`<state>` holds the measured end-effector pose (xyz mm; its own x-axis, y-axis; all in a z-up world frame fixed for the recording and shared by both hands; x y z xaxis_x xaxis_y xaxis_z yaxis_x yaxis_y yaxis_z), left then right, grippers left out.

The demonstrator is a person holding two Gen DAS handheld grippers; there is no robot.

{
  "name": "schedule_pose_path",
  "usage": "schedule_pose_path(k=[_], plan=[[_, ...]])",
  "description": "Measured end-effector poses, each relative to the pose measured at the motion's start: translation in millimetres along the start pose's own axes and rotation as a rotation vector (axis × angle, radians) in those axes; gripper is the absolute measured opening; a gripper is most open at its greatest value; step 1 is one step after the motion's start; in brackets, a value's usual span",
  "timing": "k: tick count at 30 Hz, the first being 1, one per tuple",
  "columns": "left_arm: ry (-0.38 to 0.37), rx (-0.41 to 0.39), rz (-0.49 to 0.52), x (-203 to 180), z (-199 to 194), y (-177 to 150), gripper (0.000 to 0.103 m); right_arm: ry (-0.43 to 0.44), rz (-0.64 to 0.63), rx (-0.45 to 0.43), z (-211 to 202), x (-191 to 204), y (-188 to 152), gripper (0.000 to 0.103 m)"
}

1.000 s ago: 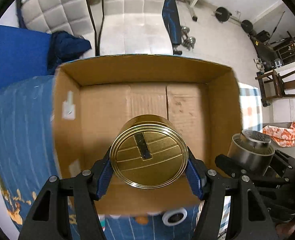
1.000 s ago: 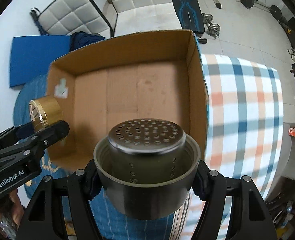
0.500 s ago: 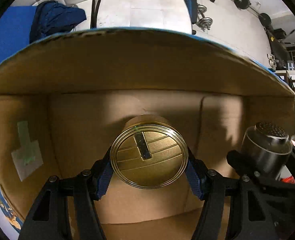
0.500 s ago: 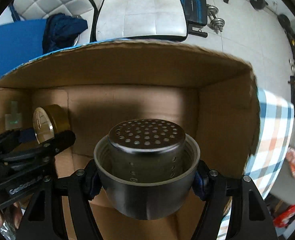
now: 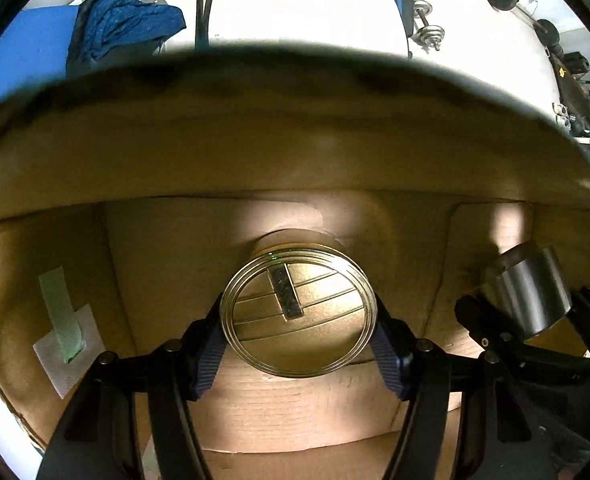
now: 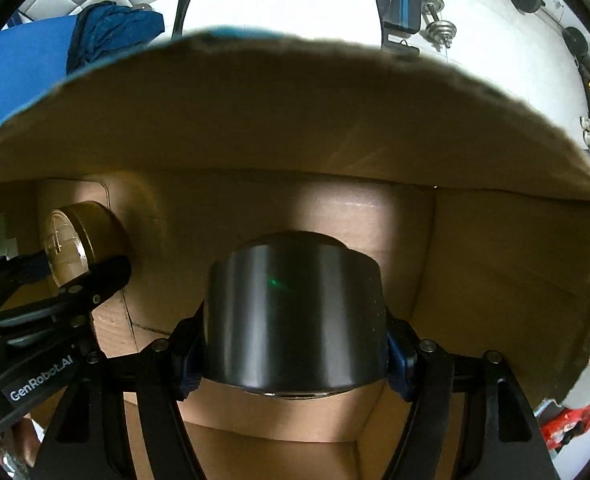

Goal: Organize rigid objects
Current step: 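Carry the gold tin and silver cup with both tools into the cardboard box, then open both tools to release the tins in the box and lift away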

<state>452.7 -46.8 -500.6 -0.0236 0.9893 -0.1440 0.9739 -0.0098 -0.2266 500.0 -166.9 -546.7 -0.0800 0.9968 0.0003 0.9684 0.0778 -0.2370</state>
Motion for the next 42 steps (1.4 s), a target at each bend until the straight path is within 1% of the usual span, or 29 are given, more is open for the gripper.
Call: schedule_pose_path(k=[2,4,9,11,12,14,15,18,20,22,23,25,26,27,31,36,38,40,42], plan=[[-0.02,0.011,-0.019,-0.4,-0.5,2.3,0.063,-0.003,-0.003,0.032,4.6,-0.1,0.0,0.073],[-0.033,0.023,-0.035,0.5,-2.6,0.0,0.064,0.0,0.006,0.041,4.4,-1.1,2.5,0.074],[-0.027,0.022,-0.037,0.1,-14.8,-11.5,0.064,0.034,0.036,0.047,-7.6,-8.0,6.2,0.075],[-0.021,0.01,-0.029,-2.8,-21.2,-15.4,0.065,0.028,0.025,0.048,-13.0,-9.1,0.6,0.076],[-0.017,0.005,-0.024,6.1,-21.3,-19.0,0.065,0.018,0.021,0.046,-15.8,-9.2,-1.9,0.076],[-0.013,-0.007,-0.023,5.4,-31.1,-25.7,0.068,0.001,0.011,0.046,-20.8,-8.5,-10.0,0.077],[-0.012,-0.015,-0.024,3.3,-31.7,-24.3,0.069,-0.007,0.009,0.041,-25.9,-7.9,-13.5,0.079],[-0.01,-0.045,-0.023,2.8,-47.2,-29.0,0.074,-0.035,0.009,0.007,-44.0,-2.8,-26.2,0.09],[0.002,-0.063,-0.018,1.2,-57.4,-32.3,0.074,-0.039,0.005,-0.007,-50.1,-4.4,-28.4,0.092],[0.015,-0.089,-0.015,0.9,-65.8,-38.9,0.074,-0.039,0.0,-0.021,-57.2,-2.8,-35.0,0.092],[0.016,-0.099,-0.015,4.9,-66.9,-32.3,0.079,-0.042,0.0,-0.029,-60.4,-3.1,-40.5,0.092],[0.017,-0.132,-0.019,5.3,-73.3,-38.2,0.088,-0.046,0.0,-0.049,-63.9,-1.5,-52.5,0.094],[0.023,-0.147,-0.025,7.2,-72.2,-36.9,0.09,-0.048,0.001,-0.059,-64.4,0.3,-60.5,0.096],[0.032,-0.163,-0.031,8.9,-72.6,-37.7,0.091,-0.044,0.0,-0.071,-64.5,2.9,-67.2,0.102],[0.052,-0.22,-0.041,13.6,-80.7,-60.5,0.097,-0.047,0.001,-0.115,-67.1,7.5,-97.3,0.103],[0.075,-0.293,-0.045,15.8,-92.8,-85.1,0.097,-0.051,0.017,-0.185,-74.3,12.0,-129.5,0.103],[0.091,-0.342,-0.043,16.2,-102.9,-95.2,0.097,-0.058,0.022,-0.214,-81.1,13.8,-139.5,0.103],[0.102,-0.391,-0.045,17.3,-114.3,-103.4,0.097,-0.072,0.032,-0.262,-93.6,13.2,-152.8,0.103],[0.109,-0.436,-0.043,16.9,-126.8,-113.6,0.097,-0.067,0.038,-0.308,-108.0,12.9,-167.7,0.103]])
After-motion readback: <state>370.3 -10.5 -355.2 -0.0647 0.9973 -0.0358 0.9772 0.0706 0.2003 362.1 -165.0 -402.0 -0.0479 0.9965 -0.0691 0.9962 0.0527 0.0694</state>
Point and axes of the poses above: each gripper's, at about its wrist camera, not at the fingertips, and z roughly the way its jaws point, x to its left, y to its top, the point moved 10 cm from there along z, roughly the way its jaws point
